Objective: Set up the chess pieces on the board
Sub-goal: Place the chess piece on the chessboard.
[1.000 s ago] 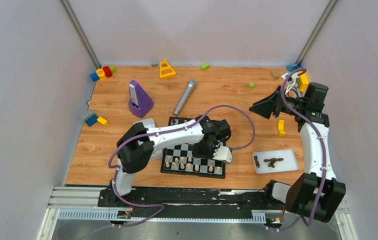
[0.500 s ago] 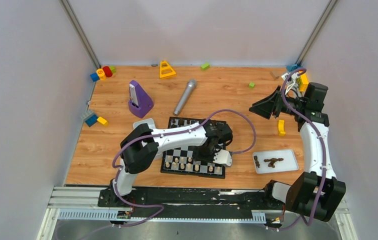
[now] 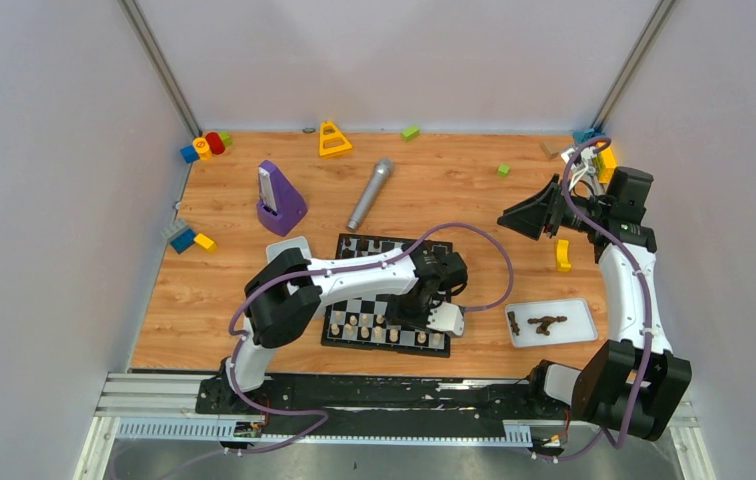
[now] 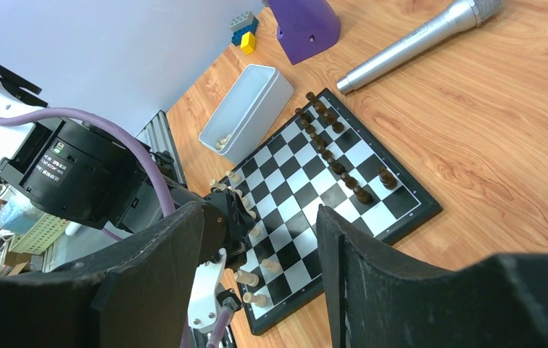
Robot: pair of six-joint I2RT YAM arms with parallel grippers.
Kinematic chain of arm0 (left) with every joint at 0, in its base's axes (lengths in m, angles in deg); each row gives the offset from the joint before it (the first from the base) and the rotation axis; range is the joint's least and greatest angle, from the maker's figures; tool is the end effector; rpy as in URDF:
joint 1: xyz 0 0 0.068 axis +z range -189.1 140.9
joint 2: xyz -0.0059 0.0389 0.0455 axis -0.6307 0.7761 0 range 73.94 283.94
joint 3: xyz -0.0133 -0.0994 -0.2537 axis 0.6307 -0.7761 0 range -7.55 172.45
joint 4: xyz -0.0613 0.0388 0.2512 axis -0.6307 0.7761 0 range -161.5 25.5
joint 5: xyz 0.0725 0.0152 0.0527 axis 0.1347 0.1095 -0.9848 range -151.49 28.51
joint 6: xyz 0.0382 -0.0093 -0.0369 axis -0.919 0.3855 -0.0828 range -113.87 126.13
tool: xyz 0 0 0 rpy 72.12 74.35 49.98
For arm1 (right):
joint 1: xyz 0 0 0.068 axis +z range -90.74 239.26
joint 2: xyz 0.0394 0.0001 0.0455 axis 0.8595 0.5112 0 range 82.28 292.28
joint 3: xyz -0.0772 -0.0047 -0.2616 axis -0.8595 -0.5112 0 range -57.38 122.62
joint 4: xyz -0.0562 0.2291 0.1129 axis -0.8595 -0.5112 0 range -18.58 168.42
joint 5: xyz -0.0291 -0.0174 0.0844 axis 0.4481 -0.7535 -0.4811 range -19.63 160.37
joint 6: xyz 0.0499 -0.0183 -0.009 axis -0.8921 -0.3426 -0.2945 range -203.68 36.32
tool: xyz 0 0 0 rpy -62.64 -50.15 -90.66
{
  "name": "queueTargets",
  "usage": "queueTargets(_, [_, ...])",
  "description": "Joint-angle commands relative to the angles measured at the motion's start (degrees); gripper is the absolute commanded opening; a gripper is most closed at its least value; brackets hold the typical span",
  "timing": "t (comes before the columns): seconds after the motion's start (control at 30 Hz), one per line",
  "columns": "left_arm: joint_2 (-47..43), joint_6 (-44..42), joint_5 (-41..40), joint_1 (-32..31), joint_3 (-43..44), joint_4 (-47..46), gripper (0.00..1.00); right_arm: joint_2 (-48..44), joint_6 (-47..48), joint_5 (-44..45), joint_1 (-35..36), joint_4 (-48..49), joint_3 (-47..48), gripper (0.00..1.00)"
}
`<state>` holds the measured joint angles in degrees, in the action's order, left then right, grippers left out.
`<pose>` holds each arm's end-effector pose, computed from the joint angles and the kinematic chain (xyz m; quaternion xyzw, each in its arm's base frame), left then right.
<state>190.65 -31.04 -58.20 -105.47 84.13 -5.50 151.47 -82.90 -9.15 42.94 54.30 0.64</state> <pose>0.1521 -0.3527 0.1905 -0.7850 -0.6188 0.0256 0.0159 0.2440 -0.0349 0.3252 -0.1989 0.7162 0.5093 0.4338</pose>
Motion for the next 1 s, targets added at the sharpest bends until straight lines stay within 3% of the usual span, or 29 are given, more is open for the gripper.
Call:
queueTargets(0.0, [0.2, 0.6, -0.5, -0.7, 2.3, 0.7, 0.31, 0.1, 1.8, -2.1, -0.3, 0.5, 0.1, 0.6])
queueTargets(0.3, [-0.7, 0.9, -0.8, -0.7, 2.8, 0.1, 0.41, 0.2, 1.9, -2.1, -0.3, 0.3, 0.1, 0.6])
queueTargets(0.67, [-0.4, 1.4, 1.7, -0.7, 2.7, 0.0, 0.21, 0.6, 2.0, -2.2, -0.3, 0.2, 0.1, 0.59])
queueTargets(0.97, [-0.7, 2.5, 2.3, -0.7, 3.0, -0.7, 0.18, 0.8, 2.1, -2.2, -0.3, 0.1, 0.1, 0.59])
